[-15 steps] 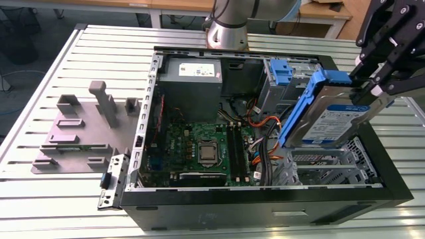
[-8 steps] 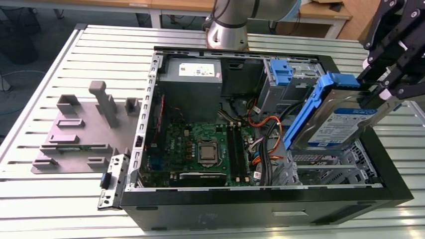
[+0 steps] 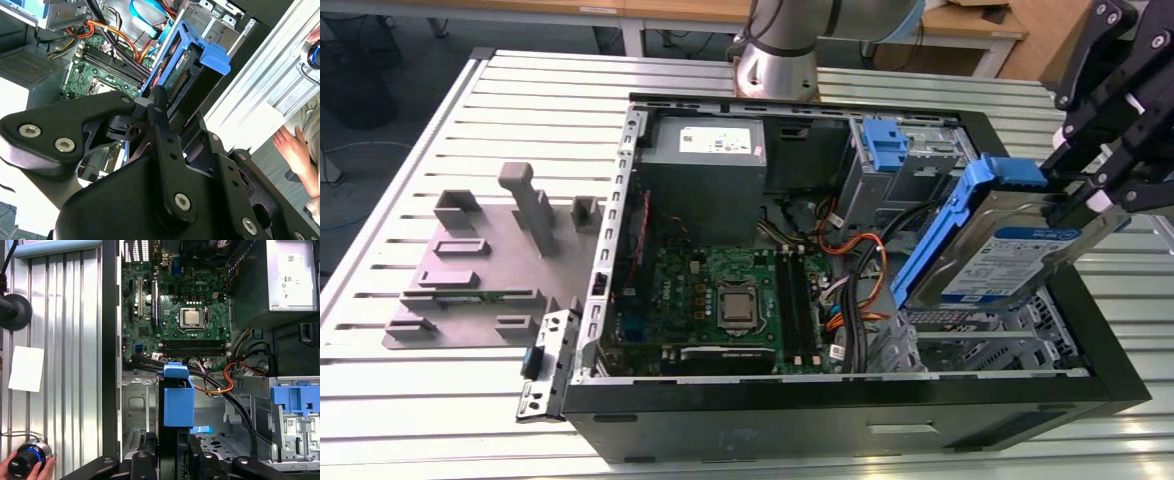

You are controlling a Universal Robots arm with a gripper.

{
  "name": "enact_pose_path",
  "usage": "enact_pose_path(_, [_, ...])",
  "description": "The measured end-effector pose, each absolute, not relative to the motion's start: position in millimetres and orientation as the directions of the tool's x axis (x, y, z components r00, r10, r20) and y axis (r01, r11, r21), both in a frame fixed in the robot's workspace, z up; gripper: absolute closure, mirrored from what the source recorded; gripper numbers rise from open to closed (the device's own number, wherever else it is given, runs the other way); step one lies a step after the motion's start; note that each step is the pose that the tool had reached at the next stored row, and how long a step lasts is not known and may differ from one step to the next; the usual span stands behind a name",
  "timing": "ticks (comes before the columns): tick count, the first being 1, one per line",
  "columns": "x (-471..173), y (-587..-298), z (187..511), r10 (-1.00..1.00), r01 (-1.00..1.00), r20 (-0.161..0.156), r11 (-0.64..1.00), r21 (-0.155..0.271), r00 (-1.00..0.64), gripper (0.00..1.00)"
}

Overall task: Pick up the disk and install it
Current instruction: 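Pick up the disk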

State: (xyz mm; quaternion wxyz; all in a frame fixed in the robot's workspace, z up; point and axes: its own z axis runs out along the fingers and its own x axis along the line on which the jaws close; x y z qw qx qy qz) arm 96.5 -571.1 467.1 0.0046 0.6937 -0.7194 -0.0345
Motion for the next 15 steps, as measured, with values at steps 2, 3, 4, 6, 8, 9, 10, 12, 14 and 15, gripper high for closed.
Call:
enact_pose_path(2, [96.6, -572.1, 466.0, -0.998, -0.998, -0.041, 0.035, 0.056, -0.037, 0.65])
enact_pose_path(3, [96.6, -572.4, 465.5, -0.998, -0.998, -0.041, 0.035, 0.056, -0.037, 0.65])
enact_pose_path(4, [96.6, -572.5, 465.1, -0.998, -0.998, -0.041, 0.035, 0.056, -0.037, 0.65])
enact_pose_path(6, [97.5, -572.6, 464.4, -0.998, -0.998, -0.041, 0.035, 0.056, -0.037, 0.65])
enact_pose_path(8, [99.4, -572.8, 463.7, -0.998, -0.998, -0.041, 0.035, 0.056, -0.037, 0.65])
enact_pose_path(9, [101.0, -572.8, 463.6, -0.998, -0.998, -0.041, 0.035, 0.056, -0.037, 0.65])
enact_pose_path(10, [102.4, -572.7, 463.4, -0.998, -0.998, -0.041, 0.035, 0.056, -0.037, 0.65])
enact_pose_path(12, [104.6, -572.7, 463.2, -0.998, -0.998, -0.041, 0.035, 0.056, -0.037, 0.65])
enact_pose_path(14, [105.9, -572.9, 462.9, -0.998, -0.998, -0.041, 0.037, 0.056, -0.040, 0.65])
enact_pose_path(15, [106.7, -573.0, 462.6, -0.998, -0.998, -0.041, 0.039, 0.056, -0.041, 0.65])
